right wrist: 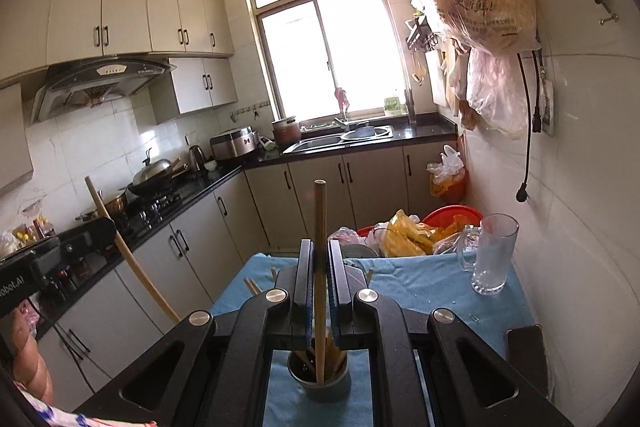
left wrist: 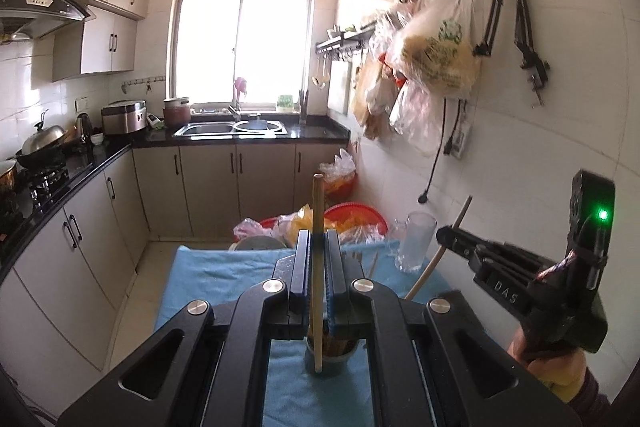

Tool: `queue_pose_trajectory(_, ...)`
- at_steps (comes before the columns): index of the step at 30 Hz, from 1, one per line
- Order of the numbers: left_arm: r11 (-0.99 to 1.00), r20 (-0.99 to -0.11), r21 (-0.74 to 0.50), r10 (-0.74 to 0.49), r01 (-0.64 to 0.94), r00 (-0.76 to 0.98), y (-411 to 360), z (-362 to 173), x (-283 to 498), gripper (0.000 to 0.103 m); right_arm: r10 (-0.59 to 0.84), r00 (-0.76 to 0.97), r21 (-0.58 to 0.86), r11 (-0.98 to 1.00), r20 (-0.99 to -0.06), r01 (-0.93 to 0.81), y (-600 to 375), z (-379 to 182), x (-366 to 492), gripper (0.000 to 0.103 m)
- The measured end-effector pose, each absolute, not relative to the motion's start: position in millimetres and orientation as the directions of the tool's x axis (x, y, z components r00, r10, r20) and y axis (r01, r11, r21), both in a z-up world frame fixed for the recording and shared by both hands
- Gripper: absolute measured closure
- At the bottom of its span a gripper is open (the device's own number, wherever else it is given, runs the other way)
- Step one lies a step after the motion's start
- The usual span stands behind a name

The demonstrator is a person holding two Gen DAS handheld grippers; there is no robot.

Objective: Organize utensils

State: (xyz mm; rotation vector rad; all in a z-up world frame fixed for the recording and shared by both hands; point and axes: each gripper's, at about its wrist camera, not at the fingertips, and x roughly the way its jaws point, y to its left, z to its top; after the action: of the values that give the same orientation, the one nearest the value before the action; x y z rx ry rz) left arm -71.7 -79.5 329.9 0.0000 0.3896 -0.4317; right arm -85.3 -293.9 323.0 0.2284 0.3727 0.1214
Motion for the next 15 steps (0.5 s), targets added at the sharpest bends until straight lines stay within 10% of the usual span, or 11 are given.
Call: queue_pose_trajectory(15, 0.895, -0.401, -0.192, -0.446, 0.403, 0.8, -105.1, 292.6, -10.4, 0.098, 0.134, 0.908, 0.257, 0.966, -0.397, -0.03, -296.0, 290.7, -38.4, 0.096)
